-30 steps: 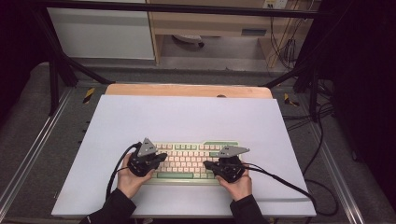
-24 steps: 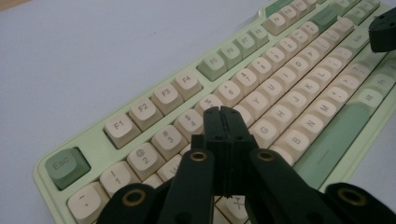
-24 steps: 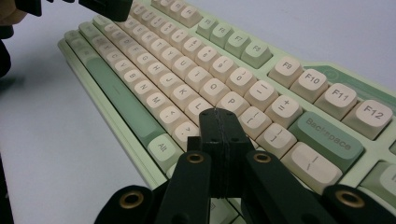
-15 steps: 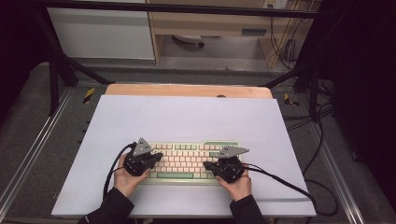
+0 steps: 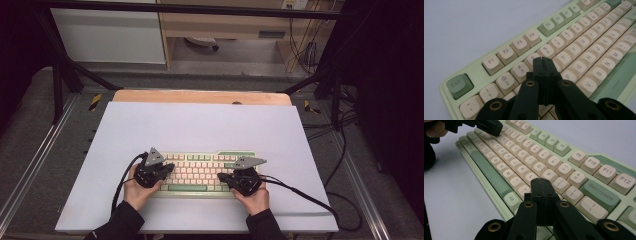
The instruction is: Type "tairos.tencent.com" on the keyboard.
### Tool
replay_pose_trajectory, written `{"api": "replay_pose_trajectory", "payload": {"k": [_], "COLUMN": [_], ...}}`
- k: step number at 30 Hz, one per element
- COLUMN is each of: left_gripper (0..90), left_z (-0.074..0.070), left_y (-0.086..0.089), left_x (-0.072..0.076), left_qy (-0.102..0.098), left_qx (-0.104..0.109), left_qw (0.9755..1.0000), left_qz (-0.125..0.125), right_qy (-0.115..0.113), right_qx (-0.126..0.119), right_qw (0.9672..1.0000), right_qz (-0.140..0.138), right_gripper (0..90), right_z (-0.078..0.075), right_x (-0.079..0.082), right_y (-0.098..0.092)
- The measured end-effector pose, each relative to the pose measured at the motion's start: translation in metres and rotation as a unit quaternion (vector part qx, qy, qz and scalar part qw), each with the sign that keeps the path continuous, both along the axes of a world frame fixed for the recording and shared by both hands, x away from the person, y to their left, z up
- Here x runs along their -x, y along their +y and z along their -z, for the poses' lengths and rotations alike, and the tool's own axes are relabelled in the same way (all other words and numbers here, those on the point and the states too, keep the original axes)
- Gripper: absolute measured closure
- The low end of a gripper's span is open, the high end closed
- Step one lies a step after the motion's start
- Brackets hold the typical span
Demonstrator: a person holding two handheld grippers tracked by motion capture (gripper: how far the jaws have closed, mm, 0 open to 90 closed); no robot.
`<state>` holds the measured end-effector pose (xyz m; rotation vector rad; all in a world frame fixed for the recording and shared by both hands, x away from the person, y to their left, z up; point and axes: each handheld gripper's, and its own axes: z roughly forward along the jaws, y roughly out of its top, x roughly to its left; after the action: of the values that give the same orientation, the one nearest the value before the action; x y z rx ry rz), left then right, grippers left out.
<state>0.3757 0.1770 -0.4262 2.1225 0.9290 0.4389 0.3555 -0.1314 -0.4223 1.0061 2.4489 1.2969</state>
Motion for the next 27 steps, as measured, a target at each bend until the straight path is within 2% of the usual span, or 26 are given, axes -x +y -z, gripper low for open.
{"api": "replay_pose_trajectory", "payload": {"k": [13,27], "left_gripper": [90.0,90.0], "left_z": [0.003,-0.013], "left_y": [-0.002,0.012], "left_x": [0.001,0.014], "left_qy": [0.001,-0.012], "left_qx": [-0.005,0.014], "left_qw": [1.0000,0.9997], "left_qz": [0.005,0.017], "right_qy": [-0.002,-0.002], "right_qx": [-0.001,-0.010], "right_qw": [1.0000,0.9999], "right_qz": [0.000,0.002], "right_gripper": [90.0,90.0], "right_z": [0.000,-0.003], "right_x": [0.000,0.001], "right_y": [0.000,-0.001]}}
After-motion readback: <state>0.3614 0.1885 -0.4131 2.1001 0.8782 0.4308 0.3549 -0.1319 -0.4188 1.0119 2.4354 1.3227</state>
